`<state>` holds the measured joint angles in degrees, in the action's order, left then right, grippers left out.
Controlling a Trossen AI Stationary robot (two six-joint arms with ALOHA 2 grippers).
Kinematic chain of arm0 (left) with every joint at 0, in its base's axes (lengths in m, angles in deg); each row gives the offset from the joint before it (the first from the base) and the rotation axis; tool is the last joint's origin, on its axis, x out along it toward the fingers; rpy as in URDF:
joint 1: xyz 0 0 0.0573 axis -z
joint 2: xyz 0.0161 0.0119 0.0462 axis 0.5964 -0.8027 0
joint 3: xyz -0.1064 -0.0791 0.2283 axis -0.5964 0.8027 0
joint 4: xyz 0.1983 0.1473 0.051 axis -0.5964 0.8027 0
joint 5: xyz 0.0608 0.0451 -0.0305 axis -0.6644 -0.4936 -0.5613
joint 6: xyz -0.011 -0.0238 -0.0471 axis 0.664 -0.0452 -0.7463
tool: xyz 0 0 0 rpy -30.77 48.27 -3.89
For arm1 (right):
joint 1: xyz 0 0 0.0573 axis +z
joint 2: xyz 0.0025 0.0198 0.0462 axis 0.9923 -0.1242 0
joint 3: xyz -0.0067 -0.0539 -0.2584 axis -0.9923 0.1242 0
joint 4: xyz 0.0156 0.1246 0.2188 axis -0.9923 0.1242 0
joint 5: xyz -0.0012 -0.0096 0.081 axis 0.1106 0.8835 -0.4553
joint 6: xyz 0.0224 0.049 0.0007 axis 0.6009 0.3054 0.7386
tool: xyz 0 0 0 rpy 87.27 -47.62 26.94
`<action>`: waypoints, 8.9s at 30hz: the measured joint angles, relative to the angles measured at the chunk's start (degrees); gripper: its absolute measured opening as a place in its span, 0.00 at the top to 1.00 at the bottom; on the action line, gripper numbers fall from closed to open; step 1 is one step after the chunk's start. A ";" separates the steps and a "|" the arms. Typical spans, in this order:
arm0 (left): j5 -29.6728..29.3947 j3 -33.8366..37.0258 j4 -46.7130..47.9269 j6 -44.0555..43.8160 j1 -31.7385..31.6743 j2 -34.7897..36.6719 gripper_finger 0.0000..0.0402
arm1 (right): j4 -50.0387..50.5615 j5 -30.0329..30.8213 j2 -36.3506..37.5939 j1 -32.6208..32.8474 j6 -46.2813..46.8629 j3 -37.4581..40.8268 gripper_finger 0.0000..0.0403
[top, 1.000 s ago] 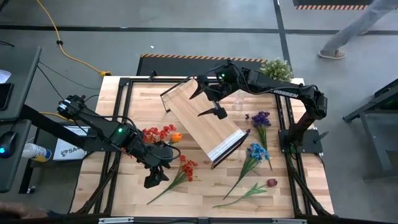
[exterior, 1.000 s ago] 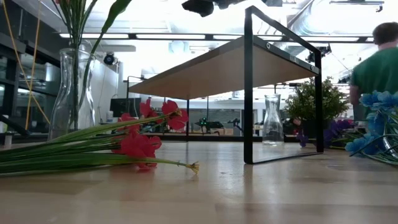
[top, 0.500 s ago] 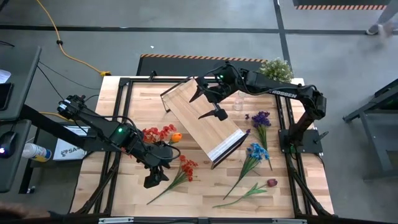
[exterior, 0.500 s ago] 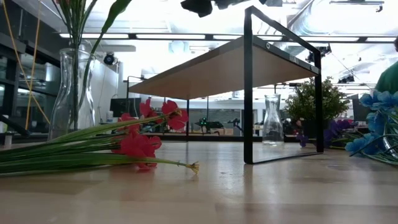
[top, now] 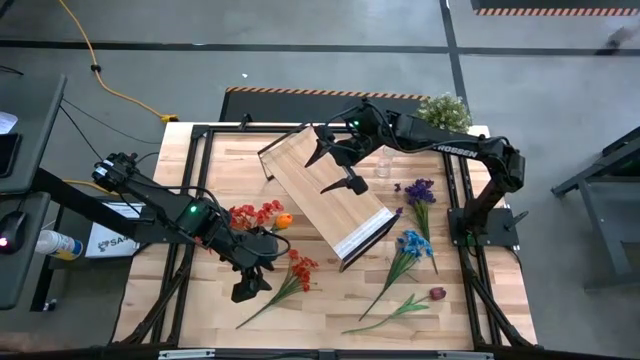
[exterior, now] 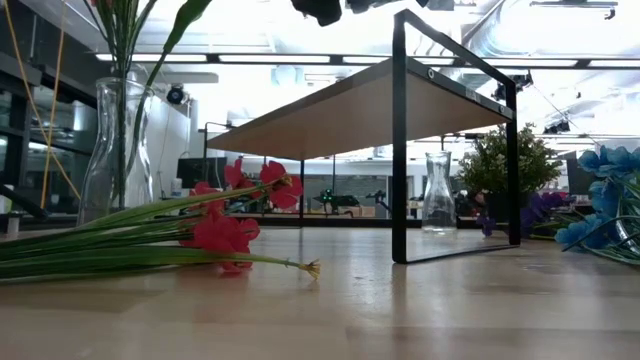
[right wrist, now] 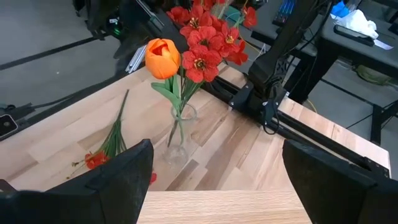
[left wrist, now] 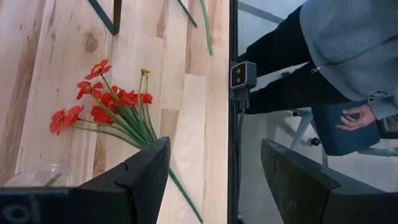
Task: Pick and place flowers into a vace then onto a shelf
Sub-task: Put the red flowers into the bottom transparent vase
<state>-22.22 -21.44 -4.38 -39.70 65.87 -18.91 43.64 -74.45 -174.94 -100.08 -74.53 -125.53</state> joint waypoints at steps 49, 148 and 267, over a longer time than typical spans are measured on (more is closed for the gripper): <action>0.17 0.00 0.00 -0.01 0.00 0.00 0.30 | -4.35 -13.86 -4.70 0.02 3.02 0.07 0.15; -14.59 7.32 -9.33 12.16 8.26 8.02 0.30 | -11.80 -9.33 -5.20 2.70 10.47 0.00 0.15; -11.28 7.30 -11.32 -3.17 8.26 8.00 0.30 | -38.42 -0.71 -36.59 8.87 34.47 -22.64 1.00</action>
<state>-33.51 -14.14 -15.70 -42.87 74.13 -10.91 5.21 -75.16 -211.53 -91.21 -40.06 -148.18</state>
